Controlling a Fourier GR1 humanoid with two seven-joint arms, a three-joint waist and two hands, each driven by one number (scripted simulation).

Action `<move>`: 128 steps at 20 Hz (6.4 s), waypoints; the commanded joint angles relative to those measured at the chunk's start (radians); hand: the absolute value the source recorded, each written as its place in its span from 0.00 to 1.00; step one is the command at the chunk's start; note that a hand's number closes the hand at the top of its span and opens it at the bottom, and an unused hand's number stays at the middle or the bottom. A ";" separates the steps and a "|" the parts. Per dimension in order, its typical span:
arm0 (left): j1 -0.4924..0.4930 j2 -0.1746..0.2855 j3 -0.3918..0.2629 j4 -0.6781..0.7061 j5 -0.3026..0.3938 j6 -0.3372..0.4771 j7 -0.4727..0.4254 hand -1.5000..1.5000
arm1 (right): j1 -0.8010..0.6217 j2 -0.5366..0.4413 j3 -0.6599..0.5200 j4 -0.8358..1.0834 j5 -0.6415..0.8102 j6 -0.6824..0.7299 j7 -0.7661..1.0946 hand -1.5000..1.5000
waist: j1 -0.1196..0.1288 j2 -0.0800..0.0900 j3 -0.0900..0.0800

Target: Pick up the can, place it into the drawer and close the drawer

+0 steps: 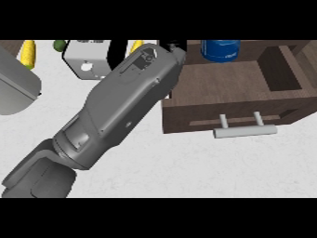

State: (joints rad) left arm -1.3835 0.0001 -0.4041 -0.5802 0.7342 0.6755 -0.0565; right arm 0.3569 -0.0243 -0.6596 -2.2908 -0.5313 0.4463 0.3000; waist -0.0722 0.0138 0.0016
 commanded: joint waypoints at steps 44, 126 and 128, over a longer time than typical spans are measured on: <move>-0.024 0.000 -0.209 0.054 0.318 0.125 -0.223 0.00 | -0.257 -0.064 0.236 -0.105 0.733 0.054 -0.231 0.00 | 0.054 -0.002 -0.001; 0.292 0.477 -0.168 -0.643 0.053 0.170 0.231 0.00 | -1.617 -0.154 0.190 2.082 1.551 -0.902 -0.615 0.00 | 0.193 0.021 0.006; 0.300 0.487 -0.171 -0.650 0.052 0.167 0.239 0.00 | -1.604 -0.165 0.117 2.085 1.477 -0.865 -0.650 0.00 | 0.187 0.019 0.007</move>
State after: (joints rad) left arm -1.0916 0.4734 -0.5713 -1.2193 0.7925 0.8477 0.1760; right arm -1.1855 -0.2372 -0.3951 -0.1750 1.1120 -0.4616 -0.3228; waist 0.0939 0.0421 0.0127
